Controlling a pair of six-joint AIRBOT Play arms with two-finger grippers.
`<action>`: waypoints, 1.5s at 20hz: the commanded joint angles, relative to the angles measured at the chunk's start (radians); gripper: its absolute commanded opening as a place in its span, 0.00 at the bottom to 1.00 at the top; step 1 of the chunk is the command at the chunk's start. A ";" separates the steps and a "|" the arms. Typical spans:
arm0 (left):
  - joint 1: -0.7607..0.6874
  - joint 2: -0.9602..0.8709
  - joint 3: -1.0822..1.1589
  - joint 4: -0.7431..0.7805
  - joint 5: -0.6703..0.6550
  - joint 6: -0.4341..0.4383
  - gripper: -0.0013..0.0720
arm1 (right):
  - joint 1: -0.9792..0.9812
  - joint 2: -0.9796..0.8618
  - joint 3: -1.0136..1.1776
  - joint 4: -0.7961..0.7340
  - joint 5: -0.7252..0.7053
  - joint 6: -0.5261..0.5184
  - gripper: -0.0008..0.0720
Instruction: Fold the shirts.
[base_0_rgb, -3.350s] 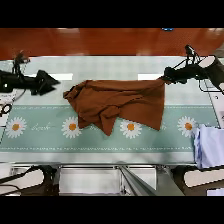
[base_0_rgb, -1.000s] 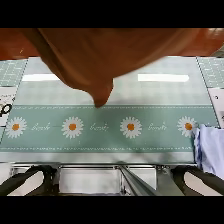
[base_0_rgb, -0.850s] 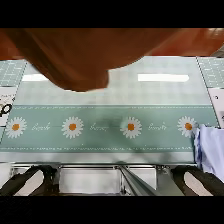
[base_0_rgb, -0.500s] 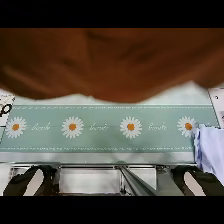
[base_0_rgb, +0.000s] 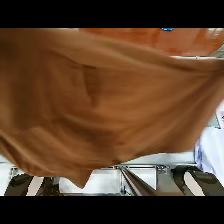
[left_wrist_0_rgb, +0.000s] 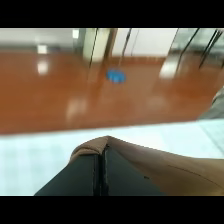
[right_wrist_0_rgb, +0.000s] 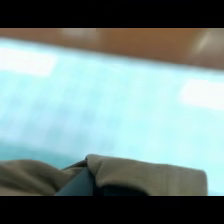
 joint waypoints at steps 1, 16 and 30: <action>-0.003 -0.034 -0.352 -0.038 0.095 0.040 0.04 | 0.001 -0.062 -0.296 0.095 -0.120 -0.068 0.05; -0.216 -0.932 -0.211 -0.109 0.689 0.149 0.05 | 0.001 -1.152 0.163 0.647 -0.541 -0.164 0.11; 0.260 -0.484 -0.826 0.045 0.064 0.071 0.71 | -0.364 -0.672 -0.480 0.280 -0.336 -0.107 0.57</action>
